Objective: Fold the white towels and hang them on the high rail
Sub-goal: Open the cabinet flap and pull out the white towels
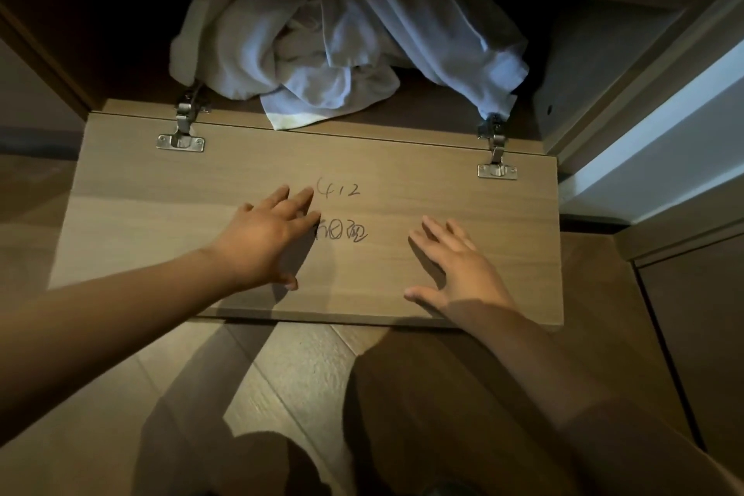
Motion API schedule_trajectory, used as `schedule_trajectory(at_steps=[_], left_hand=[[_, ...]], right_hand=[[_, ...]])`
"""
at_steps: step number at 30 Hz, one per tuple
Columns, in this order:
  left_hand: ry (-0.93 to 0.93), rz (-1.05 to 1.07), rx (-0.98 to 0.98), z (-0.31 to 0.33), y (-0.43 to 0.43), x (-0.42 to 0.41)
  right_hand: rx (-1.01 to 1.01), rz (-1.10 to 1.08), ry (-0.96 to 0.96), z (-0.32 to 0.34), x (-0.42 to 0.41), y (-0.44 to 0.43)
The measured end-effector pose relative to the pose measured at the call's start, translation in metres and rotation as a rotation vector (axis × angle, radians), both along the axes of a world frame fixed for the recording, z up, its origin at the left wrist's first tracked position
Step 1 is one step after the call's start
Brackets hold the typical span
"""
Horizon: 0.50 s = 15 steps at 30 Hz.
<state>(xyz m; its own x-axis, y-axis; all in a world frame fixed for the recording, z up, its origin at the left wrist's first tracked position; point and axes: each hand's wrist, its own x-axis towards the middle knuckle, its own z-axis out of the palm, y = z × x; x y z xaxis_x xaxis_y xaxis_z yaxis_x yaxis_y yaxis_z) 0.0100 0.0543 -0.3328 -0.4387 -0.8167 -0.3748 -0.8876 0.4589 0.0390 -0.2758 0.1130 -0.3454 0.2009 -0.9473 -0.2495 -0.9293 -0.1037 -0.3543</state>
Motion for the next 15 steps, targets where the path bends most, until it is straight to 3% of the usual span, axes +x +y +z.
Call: schedule_trajectory(at_steps=[6, 15], left_hand=[[-0.031, -0.004, -0.052, -0.008, 0.004, 0.002], [-0.033, -0.016, -0.066, -0.009, 0.005, -0.001]], right_hand=[[0.026, -0.030, 0.110, -0.023, 0.000, 0.001], [0.024, -0.064, 0.119, -0.030, 0.004, 0.002]])
